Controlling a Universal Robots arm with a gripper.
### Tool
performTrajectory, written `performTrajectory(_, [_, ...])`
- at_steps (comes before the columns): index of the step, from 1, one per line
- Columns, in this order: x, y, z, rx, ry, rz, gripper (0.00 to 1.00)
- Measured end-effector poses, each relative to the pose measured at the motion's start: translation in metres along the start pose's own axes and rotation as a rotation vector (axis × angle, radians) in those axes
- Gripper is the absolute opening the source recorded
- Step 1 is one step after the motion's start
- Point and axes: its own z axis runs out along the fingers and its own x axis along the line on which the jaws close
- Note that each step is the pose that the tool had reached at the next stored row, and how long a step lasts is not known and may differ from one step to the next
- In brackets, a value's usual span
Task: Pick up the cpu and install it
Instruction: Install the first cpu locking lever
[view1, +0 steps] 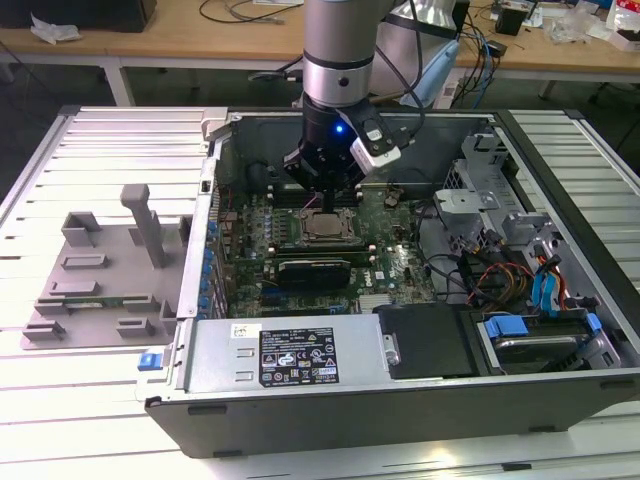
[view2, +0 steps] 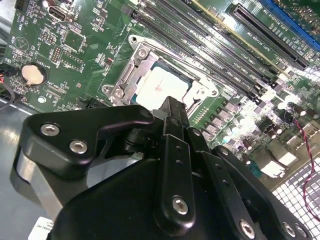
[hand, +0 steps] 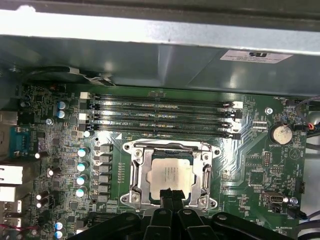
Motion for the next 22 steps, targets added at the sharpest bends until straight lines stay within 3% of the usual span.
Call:
performTrajectory(7, [0.0002,0.0008,-0.003,-0.0002,-0.0003,0.0,0.11])
performTrajectory(8, [0.001,0.0023,-0.0031,-0.0049,-0.0006,0.0,0.11])
performTrajectory(10, [0.0023,0.0027,-0.003,-0.0267,-0.0027,0.0,0.11])
performTrajectory(12, [0.0032,0.003,-0.003,-0.0382,-0.0036,0.001,0.11])
performTrajectory(18, [0.0053,0.0087,-0.0009,-0.0401,-0.0036,0.001,0.11])
performTrajectory(22, [0.0056,0.0092,-0.0008,-0.04,-0.0035,0.0,0.11])
